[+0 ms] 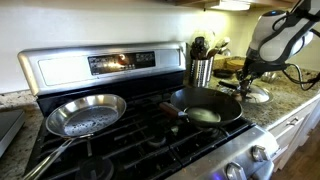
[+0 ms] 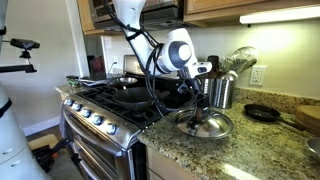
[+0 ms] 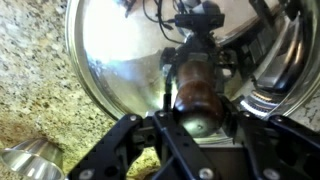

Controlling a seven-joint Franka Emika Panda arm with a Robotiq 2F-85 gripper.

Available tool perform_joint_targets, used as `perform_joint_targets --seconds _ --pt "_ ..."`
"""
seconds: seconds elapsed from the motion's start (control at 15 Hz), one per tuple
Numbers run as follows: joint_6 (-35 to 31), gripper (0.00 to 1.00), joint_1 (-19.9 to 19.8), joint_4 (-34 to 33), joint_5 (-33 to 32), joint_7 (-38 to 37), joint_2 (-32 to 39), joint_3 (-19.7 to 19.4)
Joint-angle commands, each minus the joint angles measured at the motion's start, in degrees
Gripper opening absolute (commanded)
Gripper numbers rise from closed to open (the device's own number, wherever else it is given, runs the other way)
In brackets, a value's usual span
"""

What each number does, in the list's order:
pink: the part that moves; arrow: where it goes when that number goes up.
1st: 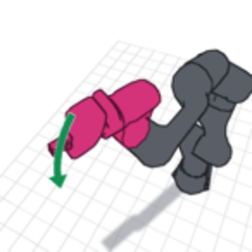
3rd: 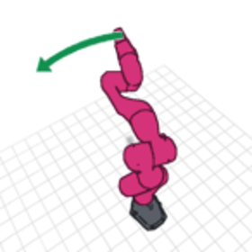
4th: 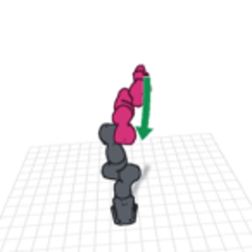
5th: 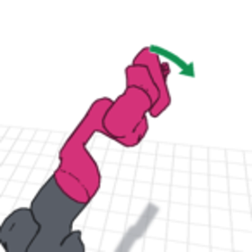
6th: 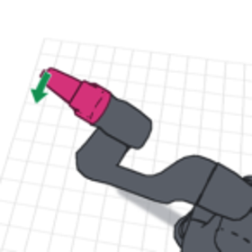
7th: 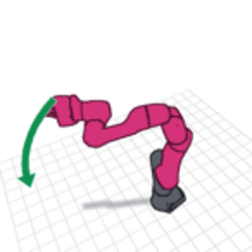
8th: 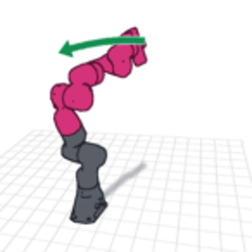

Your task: Remove the lid from the pan.

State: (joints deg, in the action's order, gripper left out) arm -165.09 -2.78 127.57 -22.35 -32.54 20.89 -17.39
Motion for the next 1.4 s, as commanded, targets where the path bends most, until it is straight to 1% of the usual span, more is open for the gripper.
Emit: perform_joint_targets --seconds 0.0,0.33,0.4,0.47,0.53,0.6,0.8,0.93,1.07,1.13,1.33 --pt "-2.87 0.21 3.36 0.11 2.64 0.32 1.73 -3.71" --pt "-3.52 0.21 5.39 1.05 5.88 0.99 2.67 -5.87" --pt "-3.42 0.29 5.81 1.34 6.20 1.17 2.37 -6.21" --pt "-3.41 0.71 6.30 1.88 6.35 1.41 1.62 -6.56" --pt "-3.32 0.73 6.86 2.25 6.31 1.49 0.97 -6.96" --pt "-3.30 0.77 7.81 2.74 5.68 1.45 -0.05 -7.75" --pt "-2.57 0.96 9.98 3.91 4.43 1.91 -3.50 -9.54" --pt "0.54 1.00 10.88 5.45 3.40 3.73 -8.26 -9.65" --pt "4.05 1.00 10.51 6.99 2.03 6.45 -13.62 -8.20" --pt "6.64 1.00 9.86 7.60 1.09 7.50 -16.58 -6.86" --pt "13.54 1.00 6.77 9.38 -0.94 9.85 -24.55 -1.05"
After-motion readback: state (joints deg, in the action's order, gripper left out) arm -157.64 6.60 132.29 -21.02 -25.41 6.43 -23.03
